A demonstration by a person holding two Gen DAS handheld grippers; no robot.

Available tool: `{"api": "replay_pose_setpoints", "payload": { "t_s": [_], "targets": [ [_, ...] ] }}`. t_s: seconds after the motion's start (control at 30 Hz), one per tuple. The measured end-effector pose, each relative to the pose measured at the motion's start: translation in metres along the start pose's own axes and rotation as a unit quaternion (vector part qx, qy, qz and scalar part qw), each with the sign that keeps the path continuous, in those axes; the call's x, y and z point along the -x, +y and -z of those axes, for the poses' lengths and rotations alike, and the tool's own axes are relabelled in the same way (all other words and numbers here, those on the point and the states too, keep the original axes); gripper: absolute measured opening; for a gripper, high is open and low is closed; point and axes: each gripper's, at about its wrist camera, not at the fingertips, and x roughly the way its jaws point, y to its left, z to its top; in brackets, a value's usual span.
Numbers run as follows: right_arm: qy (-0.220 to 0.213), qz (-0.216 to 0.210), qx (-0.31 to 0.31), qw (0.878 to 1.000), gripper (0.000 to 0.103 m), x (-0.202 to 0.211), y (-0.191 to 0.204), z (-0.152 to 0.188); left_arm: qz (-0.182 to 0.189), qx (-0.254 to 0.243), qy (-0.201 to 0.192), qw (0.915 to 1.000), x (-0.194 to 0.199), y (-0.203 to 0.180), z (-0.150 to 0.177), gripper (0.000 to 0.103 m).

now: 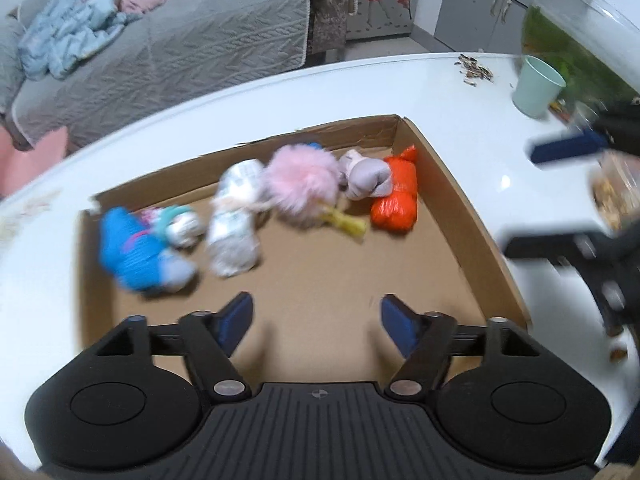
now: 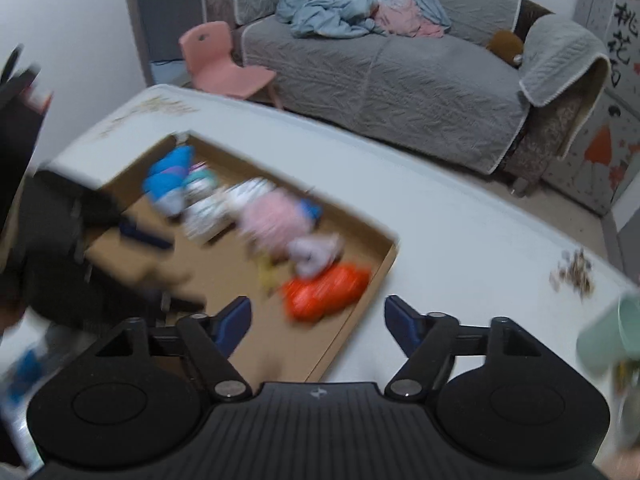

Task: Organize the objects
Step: 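Place both items into the tray and open both grippers, then move both grippers back to the remaining pile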

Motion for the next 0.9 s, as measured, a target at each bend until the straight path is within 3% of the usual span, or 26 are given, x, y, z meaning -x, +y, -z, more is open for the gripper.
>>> {"api": "replay_pose_setpoints", "payload": {
  "t_s": [0.17,0.3,0.4,0.47,0.57,0.63,0.9],
  "targets": [
    [0.024,-0.038,0.003,0.999,0.081,0.039,0.042,0.050,-0.025,0.008,0.012,0.9996,0.057,0.003,0.033,0.090],
    [0.061,-0.061,-0.007,0.996,0.081,0.052,0.071,0.093,-0.043,0.058,0.038,0.9967,0.095,0.008,0.090,0.100],
    [0.081,-0.075,-0.012,0.994,0.081,0.052,0.086,0.116,-0.052,0.091,0.082,0.9911,0.090,0.012,0.126,0.099],
    [0.094,-0.084,-0.025,0.992,0.081,0.048,0.089,0.126,-0.044,0.086,0.099,0.9904,0.081,0.009,0.137,0.099],
    [0.115,-0.056,-0.008,0.992,0.079,0.040,0.099,0.139,-0.064,0.055,0.112,0.9901,0.070,0.002,0.143,0.099],
    [0.134,-0.055,-0.010,0.989,0.074,0.032,0.099,0.145,-0.065,0.057,0.122,0.9887,0.062,0.003,0.148,0.099],
    [0.151,-0.056,-0.005,0.987,0.075,0.018,0.108,0.153,-0.064,0.068,0.136,0.9864,0.044,0.004,0.158,0.103]
  ]
}}
